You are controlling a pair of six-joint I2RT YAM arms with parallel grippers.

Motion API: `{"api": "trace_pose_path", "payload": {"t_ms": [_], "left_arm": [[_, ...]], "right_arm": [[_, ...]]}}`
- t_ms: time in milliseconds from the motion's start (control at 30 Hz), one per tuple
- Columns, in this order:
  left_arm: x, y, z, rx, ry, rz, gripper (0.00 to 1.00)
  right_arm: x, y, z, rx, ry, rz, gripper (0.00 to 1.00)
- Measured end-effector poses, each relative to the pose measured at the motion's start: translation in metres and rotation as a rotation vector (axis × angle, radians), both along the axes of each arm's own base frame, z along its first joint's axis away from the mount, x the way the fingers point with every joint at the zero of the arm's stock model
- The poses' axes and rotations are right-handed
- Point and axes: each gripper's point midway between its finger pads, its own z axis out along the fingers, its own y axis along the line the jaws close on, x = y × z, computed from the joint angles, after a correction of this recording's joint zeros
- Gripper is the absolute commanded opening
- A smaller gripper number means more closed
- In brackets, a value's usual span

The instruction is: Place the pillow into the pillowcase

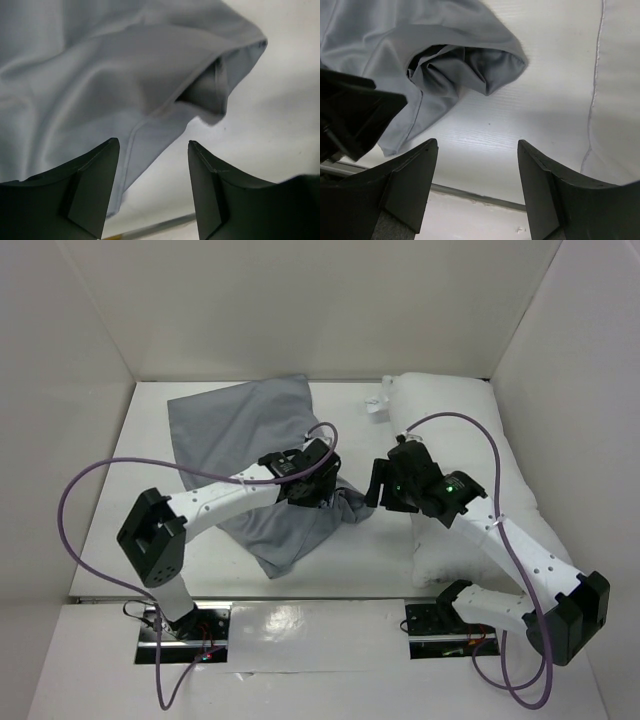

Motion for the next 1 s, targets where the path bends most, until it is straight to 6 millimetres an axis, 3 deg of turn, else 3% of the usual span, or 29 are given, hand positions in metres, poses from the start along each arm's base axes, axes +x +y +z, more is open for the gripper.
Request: {"api": "trace_pose_path", "payload": {"t_ms": [200, 300, 500, 633, 833, 1000], "left_arm": [[0.026, -0.018, -0.017, 0.027, -0.016, 0.038, 0.6], [0.03, -0.014, -0.024, 0.055, -0.022, 0.07, 0.52], [0.036, -0.004, -0.024, 0.096, -0.052, 0.106, 0.47], [0.039, 0.0, -0.024, 0.105, -0.059, 0.119, 0.33], [0.04, 0.002, -0.029, 0.119, -0.051, 0.122, 0.33], [0.04, 0.002, -0.03, 0.122, -0.05, 0.12, 0.11]], "right_arm": [[0.002, -0.003, -0.001, -0.006, 0.002, -0.014, 0.72], [0.002, -0.003, -0.002, -0.007, 0.002, -0.016, 0.72], [0.003, -0.003, -0.005, -0.017, 0.01, -0.013, 0.72], [0.004, -0.002, -0.008, -0.025, 0.021, -0.01, 0.71], [0.004, -0.002, -0.009, -0.027, 0.021, -0.01, 0.71], [0.004, -0.002, -0.009, -0.027, 0.022, -0.01, 0.71]]}}
